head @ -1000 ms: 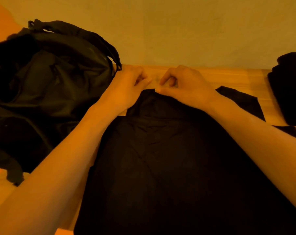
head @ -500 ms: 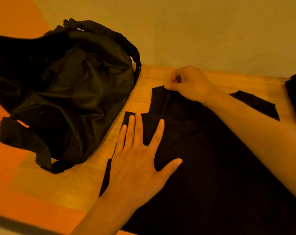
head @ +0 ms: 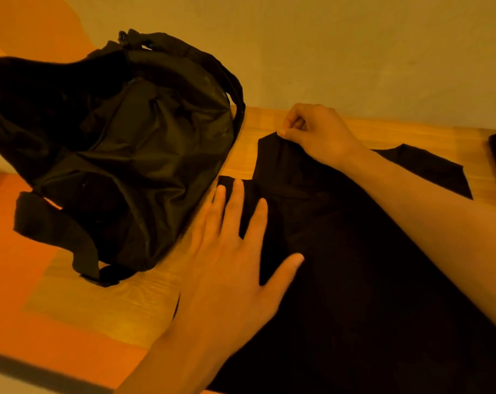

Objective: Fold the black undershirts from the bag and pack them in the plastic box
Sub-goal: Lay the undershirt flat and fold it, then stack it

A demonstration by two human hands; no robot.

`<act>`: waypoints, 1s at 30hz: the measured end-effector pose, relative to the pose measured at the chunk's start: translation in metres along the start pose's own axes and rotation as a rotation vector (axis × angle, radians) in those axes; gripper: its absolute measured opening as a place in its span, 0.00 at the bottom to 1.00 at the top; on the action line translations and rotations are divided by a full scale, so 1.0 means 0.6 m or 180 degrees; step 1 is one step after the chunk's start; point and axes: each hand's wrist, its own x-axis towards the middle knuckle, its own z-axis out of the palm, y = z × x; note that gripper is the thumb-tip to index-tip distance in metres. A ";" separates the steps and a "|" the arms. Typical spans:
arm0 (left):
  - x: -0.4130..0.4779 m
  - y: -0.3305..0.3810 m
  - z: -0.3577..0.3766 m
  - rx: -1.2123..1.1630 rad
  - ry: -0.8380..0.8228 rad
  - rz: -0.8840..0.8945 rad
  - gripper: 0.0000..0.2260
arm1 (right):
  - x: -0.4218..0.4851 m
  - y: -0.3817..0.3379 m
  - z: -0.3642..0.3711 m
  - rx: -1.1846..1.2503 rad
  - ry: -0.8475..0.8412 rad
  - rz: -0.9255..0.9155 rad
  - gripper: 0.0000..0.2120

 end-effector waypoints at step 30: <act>-0.176 -0.044 -0.020 -0.1371 0.0794 -0.1951 0.14 | -0.011 -0.002 0.003 -0.0102 -0.0024 -0.0090 0.10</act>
